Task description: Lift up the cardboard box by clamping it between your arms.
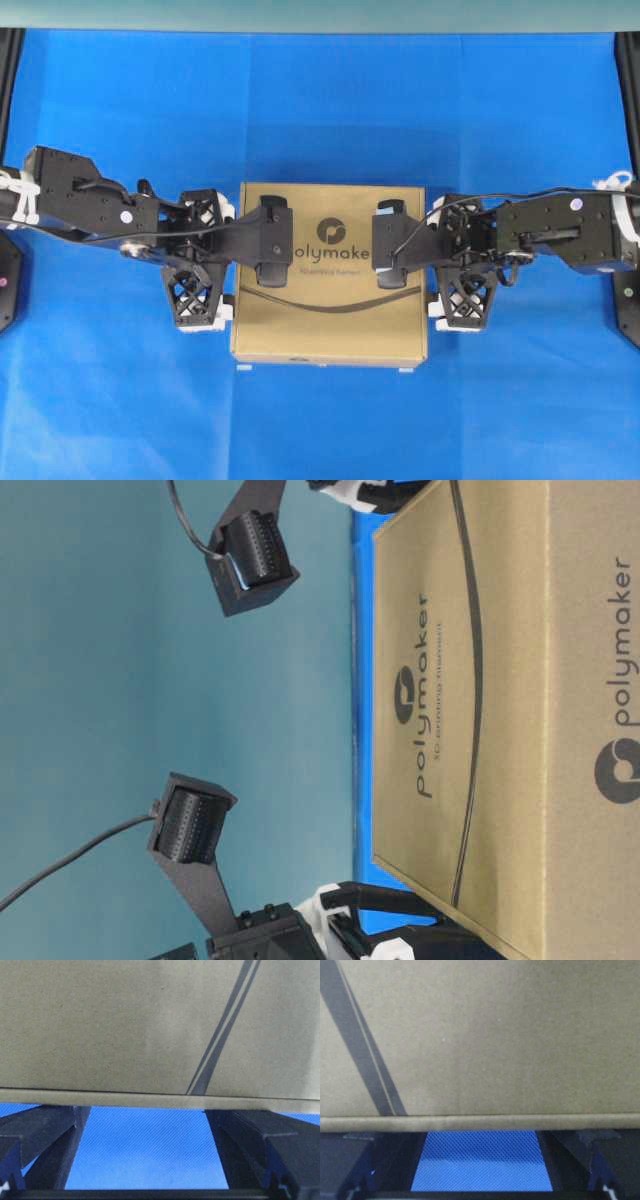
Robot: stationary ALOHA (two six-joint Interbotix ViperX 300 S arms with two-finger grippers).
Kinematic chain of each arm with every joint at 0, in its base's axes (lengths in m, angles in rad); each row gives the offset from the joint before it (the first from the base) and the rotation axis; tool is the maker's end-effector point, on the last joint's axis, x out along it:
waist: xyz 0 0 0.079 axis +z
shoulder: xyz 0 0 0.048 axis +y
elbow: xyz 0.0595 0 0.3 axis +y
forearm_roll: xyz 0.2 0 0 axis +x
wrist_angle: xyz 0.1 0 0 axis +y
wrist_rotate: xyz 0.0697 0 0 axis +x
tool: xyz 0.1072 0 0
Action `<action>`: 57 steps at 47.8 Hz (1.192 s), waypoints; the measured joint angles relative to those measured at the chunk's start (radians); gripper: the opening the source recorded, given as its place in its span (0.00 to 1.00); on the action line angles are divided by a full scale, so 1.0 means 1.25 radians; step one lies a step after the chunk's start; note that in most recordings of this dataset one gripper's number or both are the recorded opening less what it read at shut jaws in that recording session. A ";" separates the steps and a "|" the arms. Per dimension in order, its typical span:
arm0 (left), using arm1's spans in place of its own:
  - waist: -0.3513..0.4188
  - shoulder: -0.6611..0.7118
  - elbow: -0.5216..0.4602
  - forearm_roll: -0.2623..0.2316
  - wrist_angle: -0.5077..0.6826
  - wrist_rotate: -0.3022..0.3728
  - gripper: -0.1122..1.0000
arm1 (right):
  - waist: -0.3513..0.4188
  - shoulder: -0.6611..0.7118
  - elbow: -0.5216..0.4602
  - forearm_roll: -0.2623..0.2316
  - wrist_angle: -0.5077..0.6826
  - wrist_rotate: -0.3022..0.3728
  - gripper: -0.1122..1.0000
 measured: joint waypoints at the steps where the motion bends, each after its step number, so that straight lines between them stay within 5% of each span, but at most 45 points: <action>1: 0.000 0.001 0.000 0.000 0.000 0.000 0.89 | 0.000 0.000 0.000 0.000 -0.001 0.000 1.00; 26: 0.016 -0.005 0.043 -0.002 -0.033 -0.013 0.89 | 0.006 -0.026 0.059 0.007 -0.110 0.017 1.00; 57: 0.025 -0.141 0.128 -0.004 -0.044 -0.022 0.89 | 0.002 -0.205 0.195 0.012 -0.157 0.028 1.00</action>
